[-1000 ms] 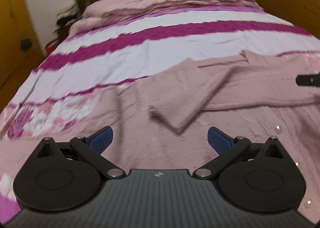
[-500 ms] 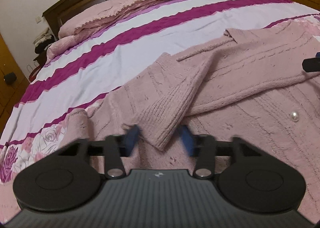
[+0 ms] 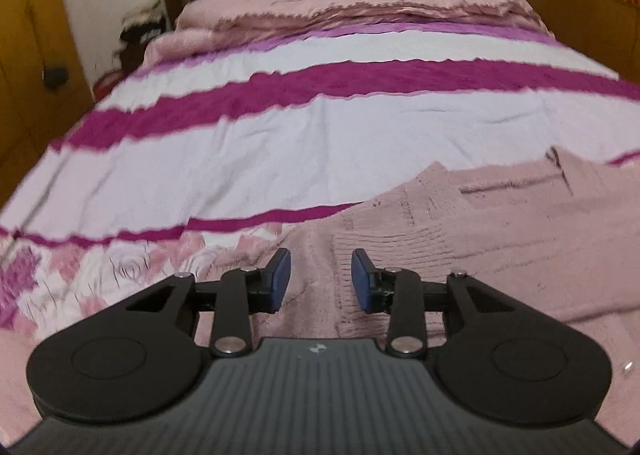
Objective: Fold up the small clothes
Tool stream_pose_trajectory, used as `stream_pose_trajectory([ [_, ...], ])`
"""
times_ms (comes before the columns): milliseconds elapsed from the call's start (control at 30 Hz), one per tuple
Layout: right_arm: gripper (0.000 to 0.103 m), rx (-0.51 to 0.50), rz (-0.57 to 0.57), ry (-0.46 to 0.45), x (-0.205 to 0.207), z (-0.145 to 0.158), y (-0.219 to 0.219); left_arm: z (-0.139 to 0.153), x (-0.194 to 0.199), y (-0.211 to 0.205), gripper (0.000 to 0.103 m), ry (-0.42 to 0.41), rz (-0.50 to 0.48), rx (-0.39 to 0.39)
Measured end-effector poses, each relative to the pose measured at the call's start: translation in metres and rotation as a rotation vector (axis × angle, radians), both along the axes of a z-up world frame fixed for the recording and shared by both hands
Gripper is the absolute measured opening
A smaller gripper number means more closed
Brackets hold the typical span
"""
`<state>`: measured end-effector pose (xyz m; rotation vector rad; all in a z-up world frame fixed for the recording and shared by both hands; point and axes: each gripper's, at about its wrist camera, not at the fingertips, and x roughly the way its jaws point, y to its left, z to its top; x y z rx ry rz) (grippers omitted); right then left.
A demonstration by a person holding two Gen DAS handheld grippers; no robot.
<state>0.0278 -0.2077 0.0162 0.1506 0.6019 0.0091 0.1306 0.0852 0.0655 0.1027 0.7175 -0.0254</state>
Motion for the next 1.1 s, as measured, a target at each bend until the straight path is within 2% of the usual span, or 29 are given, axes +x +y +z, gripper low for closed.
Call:
stream_pose_trajectory([
  [33,0.066,0.000,0.002,0.000,-0.001,0.001,0.000,0.001,-0.002,0.004,0.053,0.003,0.002,-0.028],
  [133,0.066,-0.009,0.010,0.003,-0.004,0.006,-0.001,0.002,-0.011,0.008,0.061,0.017,-0.010,-0.084],
  [267,0.066,-0.015,0.007,0.023,-0.011,0.013,-0.003,-0.006,-0.019,0.006,0.061,0.054,-0.018,-0.137],
  [367,0.066,0.018,0.009,0.036,-0.019,0.016,-0.007,-0.013,-0.024,0.006,0.059,0.080,-0.014,-0.217],
  [500,0.067,0.070,0.007,0.062,-0.025,0.014,-0.015,-0.022,-0.029,0.002,0.059,0.121,0.009,-0.276],
  [633,0.067,0.153,-0.005,0.104,-0.022,0.007,-0.021,-0.028,-0.026,0.001,0.060,0.126,0.039,-0.309],
  [800,0.069,0.261,-0.045,0.127,-0.015,0.002,-0.030,-0.031,-0.013,0.011,0.061,0.124,0.101,-0.465],
  [933,0.068,0.404,-0.113,0.138,-0.013,-0.001,-0.041,-0.035,-0.001,0.016,0.061,0.127,0.146,-0.560],
  [1000,0.068,0.461,-0.133,0.136,-0.016,-0.004,-0.044,-0.036,0.002,0.014,0.061,0.123,0.154,-0.564],
  [1100,0.068,0.487,-0.153,0.123,-0.015,-0.006,-0.045,-0.036,0.004,0.009,0.060,0.115,0.151,-0.528],
])
